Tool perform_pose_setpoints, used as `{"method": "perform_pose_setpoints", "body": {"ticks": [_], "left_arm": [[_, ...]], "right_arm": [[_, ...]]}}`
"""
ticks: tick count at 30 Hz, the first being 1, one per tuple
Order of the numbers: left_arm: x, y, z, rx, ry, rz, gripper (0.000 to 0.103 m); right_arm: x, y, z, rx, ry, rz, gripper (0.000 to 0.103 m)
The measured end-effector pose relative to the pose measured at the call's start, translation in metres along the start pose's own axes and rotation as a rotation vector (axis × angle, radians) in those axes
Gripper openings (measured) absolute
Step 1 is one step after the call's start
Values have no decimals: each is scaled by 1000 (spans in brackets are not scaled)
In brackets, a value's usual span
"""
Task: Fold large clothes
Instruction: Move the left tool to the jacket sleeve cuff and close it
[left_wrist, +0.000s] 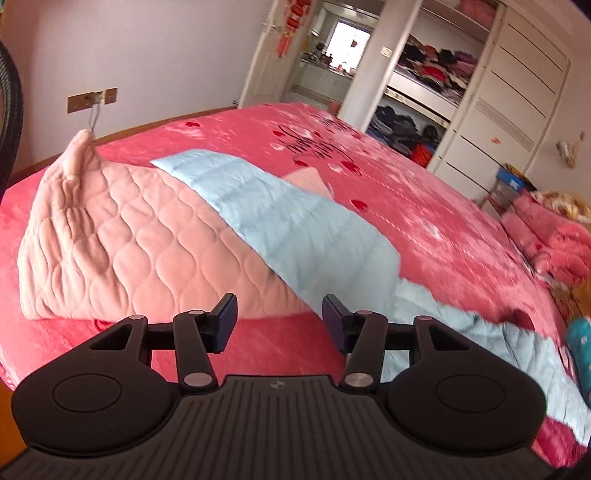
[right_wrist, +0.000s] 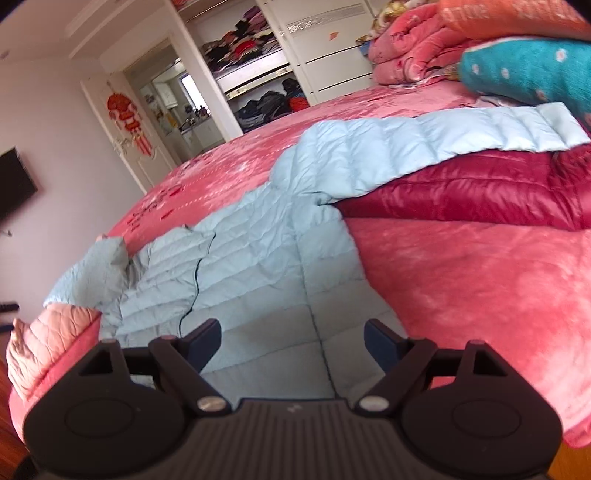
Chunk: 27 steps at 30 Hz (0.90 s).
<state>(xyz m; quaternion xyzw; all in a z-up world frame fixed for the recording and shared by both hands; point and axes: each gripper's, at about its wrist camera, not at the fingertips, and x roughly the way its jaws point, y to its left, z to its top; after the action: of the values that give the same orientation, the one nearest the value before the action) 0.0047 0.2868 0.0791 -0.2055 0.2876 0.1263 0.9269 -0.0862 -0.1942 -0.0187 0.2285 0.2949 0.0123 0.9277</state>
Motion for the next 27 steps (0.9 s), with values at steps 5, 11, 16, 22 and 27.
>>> {"method": "perform_pose_setpoints", "body": {"ticks": [5, 11, 16, 22, 27], "left_arm": [[43, 29, 41, -147, -58, 58, 64], [99, 52, 77, -301, -64, 74, 64], [137, 70, 87, -428, -35, 62, 64], [158, 92, 89, -545, -10, 68, 62], [165, 92, 90, -556, -45, 68, 63]], "right_arm": [[23, 20, 3, -82, -8, -46, 94], [49, 31, 7, -83, 10, -24, 95], [70, 35, 7, -120, 26, -45, 95], [83, 29, 9, -110, 32, -56, 96], [92, 28, 4, -138, 64, -65, 97]]}}
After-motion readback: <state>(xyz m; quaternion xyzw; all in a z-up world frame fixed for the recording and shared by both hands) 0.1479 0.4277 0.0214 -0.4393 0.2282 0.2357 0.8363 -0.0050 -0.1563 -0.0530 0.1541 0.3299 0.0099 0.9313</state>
